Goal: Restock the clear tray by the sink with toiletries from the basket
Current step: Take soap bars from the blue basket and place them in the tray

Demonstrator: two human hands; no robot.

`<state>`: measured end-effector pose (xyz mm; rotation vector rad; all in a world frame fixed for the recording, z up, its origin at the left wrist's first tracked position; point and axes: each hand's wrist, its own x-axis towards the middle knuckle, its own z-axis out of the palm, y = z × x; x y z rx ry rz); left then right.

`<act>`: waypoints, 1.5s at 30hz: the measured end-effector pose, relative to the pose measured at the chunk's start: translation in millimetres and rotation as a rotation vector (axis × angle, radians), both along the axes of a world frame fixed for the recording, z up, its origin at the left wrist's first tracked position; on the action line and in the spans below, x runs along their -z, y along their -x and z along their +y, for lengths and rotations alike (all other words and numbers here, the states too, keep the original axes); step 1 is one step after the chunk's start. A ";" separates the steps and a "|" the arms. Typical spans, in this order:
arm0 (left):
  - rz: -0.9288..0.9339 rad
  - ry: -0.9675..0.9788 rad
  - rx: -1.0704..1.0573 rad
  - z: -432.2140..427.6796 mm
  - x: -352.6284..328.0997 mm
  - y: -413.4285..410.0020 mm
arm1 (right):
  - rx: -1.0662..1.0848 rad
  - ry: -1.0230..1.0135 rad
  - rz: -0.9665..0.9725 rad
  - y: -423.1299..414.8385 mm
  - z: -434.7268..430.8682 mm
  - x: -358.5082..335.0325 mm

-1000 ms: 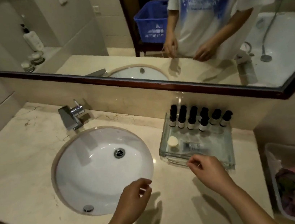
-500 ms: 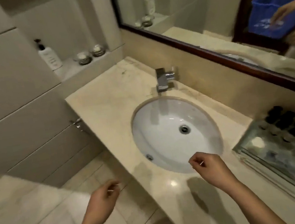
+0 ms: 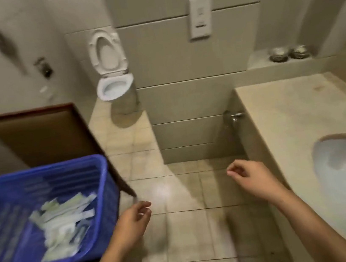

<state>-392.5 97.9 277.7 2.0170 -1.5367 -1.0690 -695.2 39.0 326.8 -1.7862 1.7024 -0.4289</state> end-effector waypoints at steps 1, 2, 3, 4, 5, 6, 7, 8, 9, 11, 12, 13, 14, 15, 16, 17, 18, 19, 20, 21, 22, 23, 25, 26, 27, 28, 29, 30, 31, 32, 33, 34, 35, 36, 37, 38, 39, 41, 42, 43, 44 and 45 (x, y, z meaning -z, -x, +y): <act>-0.001 0.009 -0.044 10.0 -2.3 -29.1 | -0.054 0.008 0.006 -32.0 -7.3 -2.5; -0.013 0.026 -0.091 20.9 -5.7 -55.3 | -0.105 0.009 0.005 -62.5 -12.6 -5.9; -0.026 0.034 -0.137 30.1 -8.9 -74.6 | -0.155 0.011 0.007 -87.3 -15.4 -9.5; -0.041 0.030 -0.200 41.3 -12.4 -95.7 | -0.223 0.018 0.014 -116.3 -18.2 -12.9; -0.048 0.023 -0.266 52.3 -15.3 -113.9 | -0.290 0.026 0.022 -143.3 -19.9 -16.3; -0.051 0.020 -0.334 64.0 -16.4 -131.4 | -0.355 0.034 0.029 -169.1 -20.7 -18.8; -0.055 0.028 -0.394 74.8 -16.2 -146.9 | -0.407 0.042 0.028 -191.8 -21.2 -20.1; -0.058 0.032 -0.436 82.7 -13.8 -157.3 | -0.445 0.049 0.029 -207.8 -20.2 -22.6; -0.061 0.030 -0.477 92.5 -10.3 -169.5 | -0.488 0.053 0.036 -226.1 -19.0 -23.3; -0.051 0.027 -0.547 109.3 -3.4 -189.4 | -0.571 0.046 0.067 -258.2 -17.2 -21.6; -0.046 0.033 -0.584 116.0 0.1 -196.9 | -0.610 0.038 0.083 -271.9 -16.8 -19.9; -0.044 0.043 -0.609 120.0 2.6 -201.9 | -0.643 0.032 0.096 -282.6 -16.5 -19.5; -0.039 0.048 -0.638 125.4 4.8 -207.1 | -0.684 0.026 0.116 -295.1 -16.2 -18.7; -0.036 0.046 -0.659 129.3 5.4 -211.1 | -0.721 0.016 0.135 -306.3 -16.6 -17.5; -0.028 0.040 -0.679 132.5 5.8 -215.4 | -0.759 0.007 0.152 -317.9 -18.0 -16.4; -0.026 0.039 -0.697 134.2 6.6 -219.8 | -0.788 0.000 0.165 -328.9 -20.1 -15.3; -0.027 0.037 -0.714 134.2 7.7 -223.6 | -0.810 -0.003 0.167 -337.9 -22.5 -15.0; -0.029 0.036 -0.736 133.9 9.8 -229.2 | -0.834 -0.006 0.169 -349.2 -25.7 -13.6; -0.030 0.034 -0.757 132.9 11.7 -234.5 | -0.856 -0.009 0.172 -360.2 -29.0 -11.8; -0.025 0.028 -0.775 130.8 14.0 -240.0 | -0.878 -0.011 0.175 -372.0 -33.0 -8.9; -0.016 0.022 -0.791 128.0 16.1 -244.8 | -0.898 -0.014 0.177 -383.4 -37.5 -5.8; -0.009 0.012 -0.798 124.2 17.7 -248.9 | -0.911 -0.018 0.175 -393.2 -41.0 -3.3; -0.002 -0.012 -0.809 114.4 24.7 -262.6 | -0.950 -0.027 0.168 -416.9 -52.1 5.2; -0.002 -0.027 -0.812 107.9 28.8 -271.2 | -0.971 -0.032 0.165 -429.2 -59.5 10.7; -0.001 -0.044 -0.815 101.2 32.6 -280.2 | -0.986 -0.043 0.160 -441.3 -67.1 16.1; 0.001 -0.061 -0.816 95.0 35.7 -288.3 | -1.001 -0.057 0.157 -451.6 -74.0 20.4; 0.003 -0.079 -0.820 86.4 41.0 -299.6 | -1.019 -0.077 0.159 -464.6 -84.6 25.9; 0.005 -0.098 -0.822 77.9 45.6 -310.8 | -1.037 -0.100 0.166 -476.5 -95.9 31.7; 0.011 -0.126 -0.825 68.9 48.9 -323.3 | -1.052 -0.130 0.177 -489.2 -107.8 37.9; 0.020 -0.156 -0.829 60.6 51.2 -335.2 | -1.064 -0.156 0.190 -501.0 -119.4 44.5; 0.024 -0.184 -0.827 53.5 53.4 -345.6 | -1.076 -0.167 0.204 -510.7 -128.7 49.8; 0.025 -0.214 -0.820 45.4 58.0 -359.0 | -1.085 -0.173 0.217 -523.3 -139.9 57.8; 0.024 -0.249 -0.807 37.8 62.1 -371.6 | -1.088 -0.178 0.228 -534.9 -149.8 65.0; 0.018 -0.285 -0.793 31.0 66.2 -384.2 | -1.092 -0.190 0.238 -547.1 -158.4 72.6; 0.011 -0.323 -0.778 25.3 70.2 -395.7 | -1.104 -0.205 0.249 -558.6 -165.1 79.6; 0.004 -0.357 -0.763 21.3 73.3 -404.5 | -1.118 -0.220 0.265 -567.5 -169.0 84.4; 0.000 -0.394 -0.749 17.3 78.8 -414.4 | -1.133 -0.238 0.280 -578.3 -172.5 91.5; -0.010 -0.470 -0.714 9.8 89.7 -430.7 | -1.149 -0.284 0.292 -599.1 -176.0 107.8; -0.014 -0.501 -0.699 6.5 94.6 -436.9 | -1.176 -0.292 0.300 -608.4 -175.8 116.5; -0.013 -0.521 -0.693 4.0 98.7 -441.3 | -1.201 -0.298 0.308 -615.8 -173.8 123.4; -0.003 -0.536 -0.693 0.8 105.6 -447.0 | -1.220 -0.319 0.314 -623.7 -172.3 132.3; 0.012 -0.548 -0.694 -2.5 112.6 -452.1 | -1.236 -0.334 0.313 -631.0 -170.4 141.2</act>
